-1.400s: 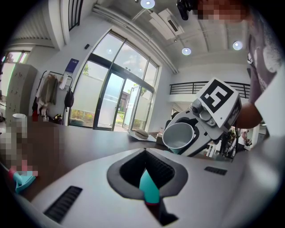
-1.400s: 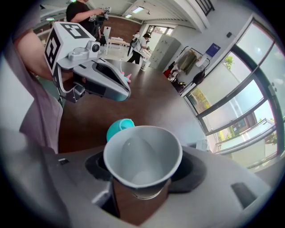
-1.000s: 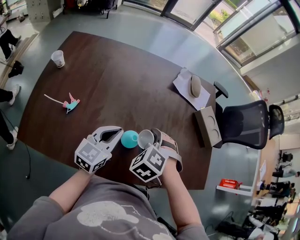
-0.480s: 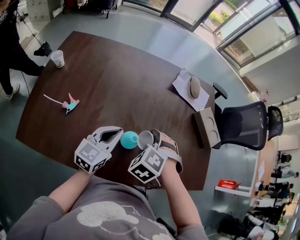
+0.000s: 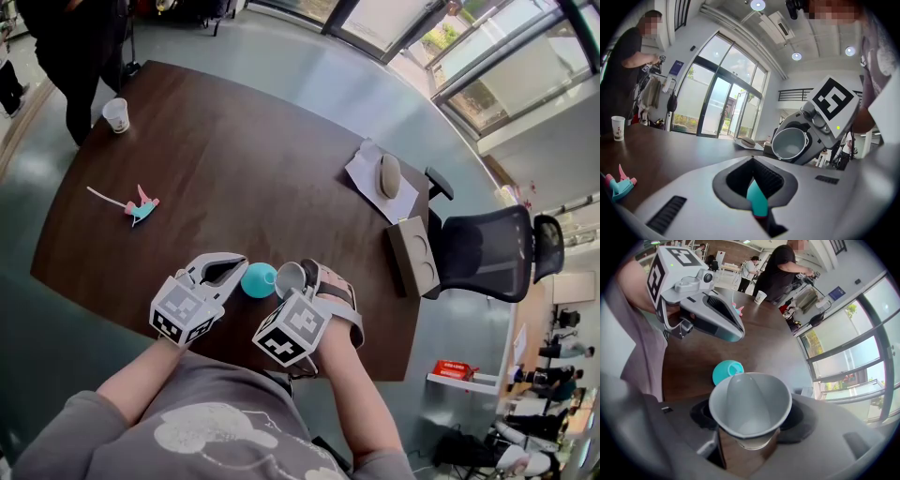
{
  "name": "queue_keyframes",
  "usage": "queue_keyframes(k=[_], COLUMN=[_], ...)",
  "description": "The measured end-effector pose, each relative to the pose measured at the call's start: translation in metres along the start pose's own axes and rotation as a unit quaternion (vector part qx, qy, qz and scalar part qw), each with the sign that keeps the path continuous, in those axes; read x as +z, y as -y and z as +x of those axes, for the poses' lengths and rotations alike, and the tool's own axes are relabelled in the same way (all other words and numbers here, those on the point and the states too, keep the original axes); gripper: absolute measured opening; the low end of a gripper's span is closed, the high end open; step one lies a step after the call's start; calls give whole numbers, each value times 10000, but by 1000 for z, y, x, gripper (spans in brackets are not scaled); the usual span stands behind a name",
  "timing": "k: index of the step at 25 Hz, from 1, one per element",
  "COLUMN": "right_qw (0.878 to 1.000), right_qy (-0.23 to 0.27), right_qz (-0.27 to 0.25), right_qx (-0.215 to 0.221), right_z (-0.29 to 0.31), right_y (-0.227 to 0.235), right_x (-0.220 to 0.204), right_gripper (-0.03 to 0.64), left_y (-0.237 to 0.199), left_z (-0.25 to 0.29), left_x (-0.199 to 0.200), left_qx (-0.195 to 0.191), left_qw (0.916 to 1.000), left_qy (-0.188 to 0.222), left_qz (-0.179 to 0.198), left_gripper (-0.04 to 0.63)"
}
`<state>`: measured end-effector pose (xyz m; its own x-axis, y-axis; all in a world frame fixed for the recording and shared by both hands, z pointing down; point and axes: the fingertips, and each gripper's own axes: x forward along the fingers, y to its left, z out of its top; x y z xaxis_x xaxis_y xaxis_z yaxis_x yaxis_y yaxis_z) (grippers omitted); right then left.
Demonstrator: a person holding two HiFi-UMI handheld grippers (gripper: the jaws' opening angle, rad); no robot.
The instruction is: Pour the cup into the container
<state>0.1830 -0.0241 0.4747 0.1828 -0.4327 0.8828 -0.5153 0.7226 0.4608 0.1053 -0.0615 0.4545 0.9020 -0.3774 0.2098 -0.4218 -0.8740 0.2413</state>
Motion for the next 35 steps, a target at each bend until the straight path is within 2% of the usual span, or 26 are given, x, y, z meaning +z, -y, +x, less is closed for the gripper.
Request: queue_keyframes(k=[35], right_qw=[9981], right_qy=[-399], right_qz=[-382], right_qx=[-280], right_z=[0], right_y=[5], right_x=[-2], right_gripper=[296], left_y=[-1], left_z=[0], left_x=[-5], left_qx=[-32], left_qw=[9999], left_qy=[19], left_qz=[-97], left_gripper=[6])
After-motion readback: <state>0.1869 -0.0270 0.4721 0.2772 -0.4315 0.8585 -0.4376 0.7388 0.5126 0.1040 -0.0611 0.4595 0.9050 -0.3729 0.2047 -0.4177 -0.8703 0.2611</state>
